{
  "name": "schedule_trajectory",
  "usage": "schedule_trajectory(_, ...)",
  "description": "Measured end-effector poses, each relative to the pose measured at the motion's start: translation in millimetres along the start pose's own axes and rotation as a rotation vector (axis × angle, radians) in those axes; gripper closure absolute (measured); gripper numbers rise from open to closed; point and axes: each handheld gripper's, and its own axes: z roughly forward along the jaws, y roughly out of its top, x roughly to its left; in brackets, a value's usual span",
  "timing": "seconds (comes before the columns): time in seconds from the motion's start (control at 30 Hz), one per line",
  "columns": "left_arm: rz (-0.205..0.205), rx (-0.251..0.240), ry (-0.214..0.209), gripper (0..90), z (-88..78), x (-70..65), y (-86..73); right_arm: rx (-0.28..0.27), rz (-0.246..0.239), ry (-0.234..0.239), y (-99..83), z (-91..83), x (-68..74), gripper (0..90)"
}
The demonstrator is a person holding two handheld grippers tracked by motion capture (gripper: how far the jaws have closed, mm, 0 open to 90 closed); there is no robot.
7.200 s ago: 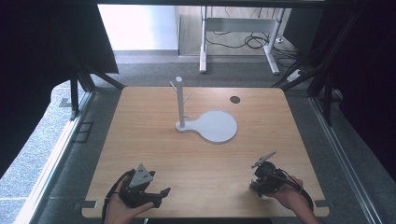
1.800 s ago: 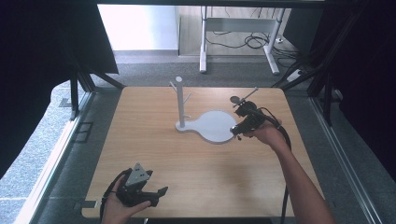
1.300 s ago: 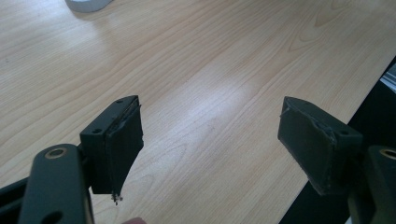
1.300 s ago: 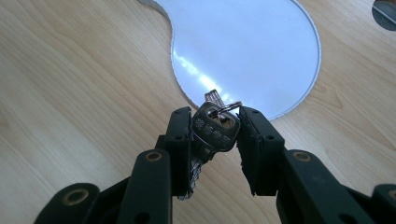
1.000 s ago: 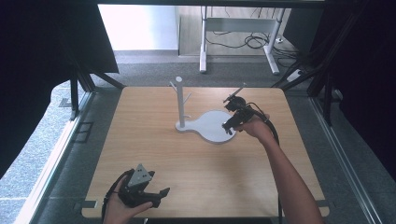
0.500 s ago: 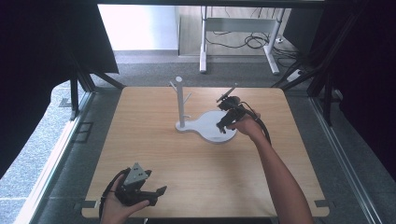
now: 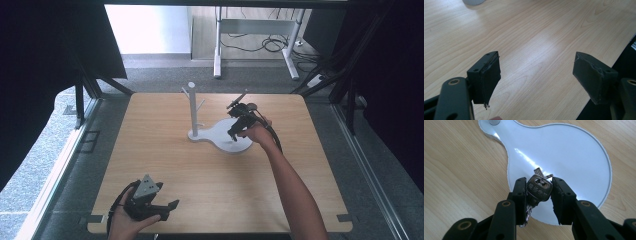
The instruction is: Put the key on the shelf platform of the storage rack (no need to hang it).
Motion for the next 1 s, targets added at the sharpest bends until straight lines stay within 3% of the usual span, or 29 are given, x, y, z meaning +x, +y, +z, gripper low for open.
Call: schedule_trajectory(1.0, -0.004, 0.001, 0.003, 22.5, -0.8, 1.1, -1.0, 0.007, 0.047, 0.008, -1.9, 37.4, -9.8, 66.4)
